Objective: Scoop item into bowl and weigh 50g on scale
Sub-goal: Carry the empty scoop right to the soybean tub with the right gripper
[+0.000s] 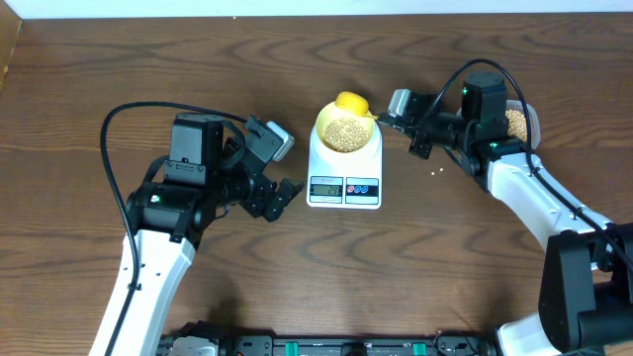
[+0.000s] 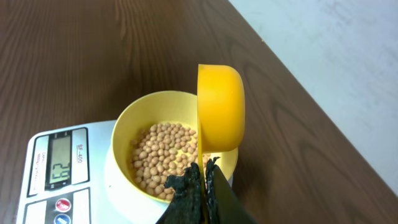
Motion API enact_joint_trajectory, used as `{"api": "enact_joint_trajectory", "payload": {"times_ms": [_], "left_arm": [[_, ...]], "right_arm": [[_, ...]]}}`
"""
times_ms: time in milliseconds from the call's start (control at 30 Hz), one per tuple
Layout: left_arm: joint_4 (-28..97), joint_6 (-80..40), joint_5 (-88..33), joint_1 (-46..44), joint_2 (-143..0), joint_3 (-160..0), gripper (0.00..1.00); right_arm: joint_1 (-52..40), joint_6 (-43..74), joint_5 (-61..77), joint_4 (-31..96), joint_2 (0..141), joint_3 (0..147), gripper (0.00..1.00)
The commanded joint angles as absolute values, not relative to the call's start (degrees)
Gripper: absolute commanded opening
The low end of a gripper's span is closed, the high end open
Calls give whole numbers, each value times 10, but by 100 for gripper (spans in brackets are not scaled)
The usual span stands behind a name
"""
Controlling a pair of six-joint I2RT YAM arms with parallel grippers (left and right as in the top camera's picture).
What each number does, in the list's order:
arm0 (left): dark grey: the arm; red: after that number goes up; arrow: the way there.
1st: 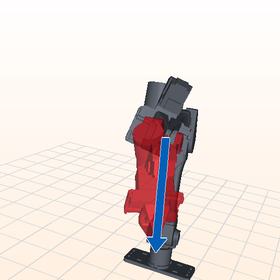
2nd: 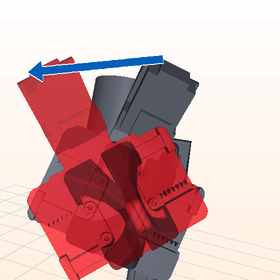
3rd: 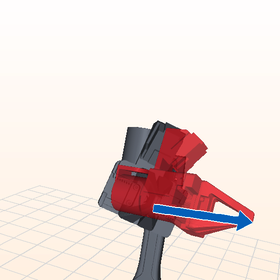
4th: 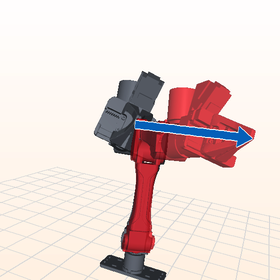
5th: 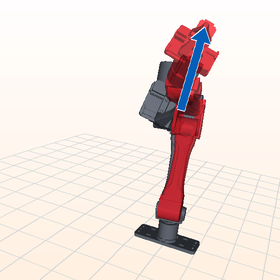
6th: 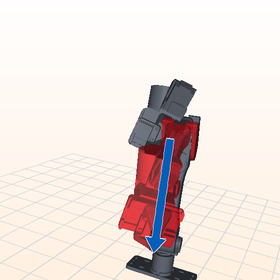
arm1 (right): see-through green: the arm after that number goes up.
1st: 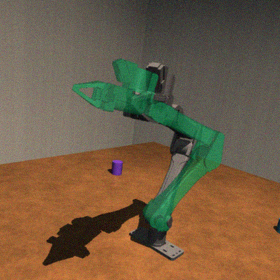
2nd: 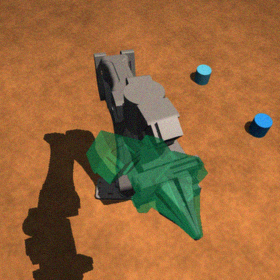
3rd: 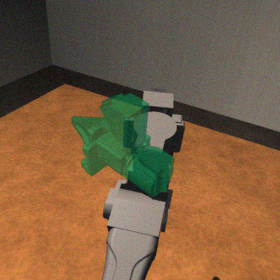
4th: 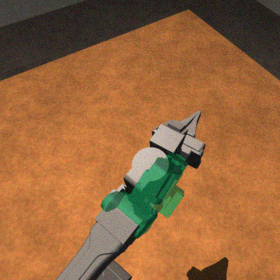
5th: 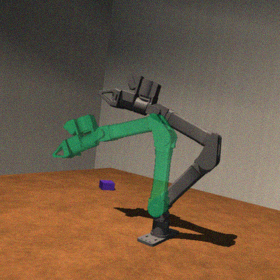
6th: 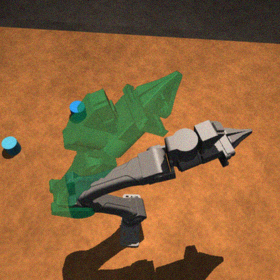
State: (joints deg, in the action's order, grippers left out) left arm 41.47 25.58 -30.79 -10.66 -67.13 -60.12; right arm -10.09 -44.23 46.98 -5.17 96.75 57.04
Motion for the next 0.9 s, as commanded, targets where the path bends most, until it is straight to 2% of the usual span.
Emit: {"api": "enact_joint_trajectory", "payload": {"times_ms": [0, 100, 300, 467, 567, 867], "left_arm": [[413, 263, -315, -108, -674, -598, 89], [413, 263, -315, -108, -674, -598, 89], [413, 263, -315, -108, -674, -598, 89], [413, 263, -315, -109, -674, -598, 89], [413, 263, -315, -108, -674, -598, 89], [413, 263, -315, -108, -674, -598, 89]], "right_arm": [[-106, -395, 494, -68, 971, 572, 1], [-106, -301, 535, -98, 971, 572, 1], [-94, 38, 548, -219, 971, 572, 1], [-50, 255, 564, -317, 970, 572, 1], [-6, 307, 594, -335, 969, 573, 1], [77, 324, 591, -316, 953, 577, 1]]}}
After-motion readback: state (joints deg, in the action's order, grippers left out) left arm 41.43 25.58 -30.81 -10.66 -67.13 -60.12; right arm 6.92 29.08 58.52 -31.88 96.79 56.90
